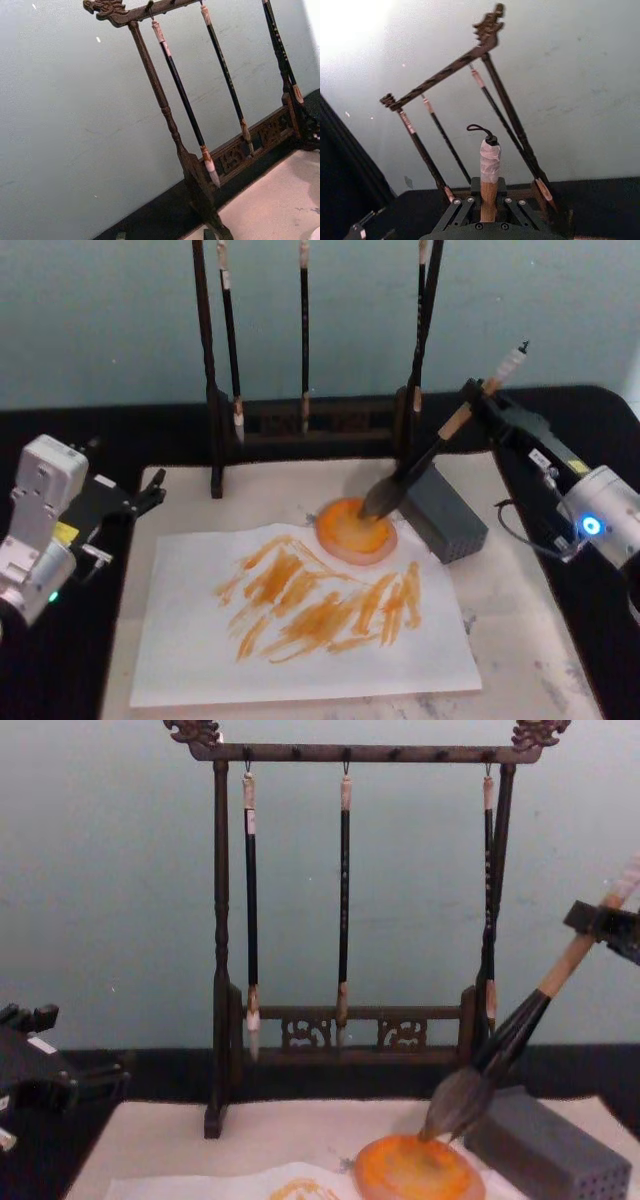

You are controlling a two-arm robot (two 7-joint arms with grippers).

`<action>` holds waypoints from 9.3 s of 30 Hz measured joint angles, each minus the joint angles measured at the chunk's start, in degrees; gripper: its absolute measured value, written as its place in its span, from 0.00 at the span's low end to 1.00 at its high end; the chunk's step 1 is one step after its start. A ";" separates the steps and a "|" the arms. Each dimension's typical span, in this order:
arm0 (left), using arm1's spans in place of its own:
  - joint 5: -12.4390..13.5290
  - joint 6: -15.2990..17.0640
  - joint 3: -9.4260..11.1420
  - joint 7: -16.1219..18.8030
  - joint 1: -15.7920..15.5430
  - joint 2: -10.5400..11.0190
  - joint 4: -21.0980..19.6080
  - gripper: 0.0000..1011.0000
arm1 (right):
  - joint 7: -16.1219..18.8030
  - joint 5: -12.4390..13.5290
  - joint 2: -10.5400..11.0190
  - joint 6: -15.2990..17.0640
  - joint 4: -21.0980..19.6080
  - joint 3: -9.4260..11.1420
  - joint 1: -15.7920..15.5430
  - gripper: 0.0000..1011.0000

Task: Pick up the brush from the inkstone, write on the paper, then place the brush back to its original position.

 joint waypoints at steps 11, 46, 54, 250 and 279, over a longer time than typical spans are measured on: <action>0.00 0.00 0.00 0.00 0.00 0.00 0.00 0.99 | 0.49 5.12 -1.11 3.63 6.67 -1.44 4.69 0.17; 0.00 0.00 0.00 0.00 0.00 0.00 0.00 0.99 | 1.29 11.31 -1.05 4.94 17.07 -6.21 10.48 0.17; 0.00 0.00 0.00 0.00 0.00 0.00 0.00 0.99 | 1.06 12.49 -0.84 4.84 18.11 -7.08 10.92 0.17; 0.00 0.00 0.00 0.00 0.00 0.00 0.00 0.99 | -21.46 -25.54 4.46 -18.61 6.91 -16.01 0.35 0.99; 0.00 0.00 0.00 0.00 0.00 0.00 0.00 0.99 | -21.46 -25.40 4.52 -18.68 6.82 -16.01 0.33 0.99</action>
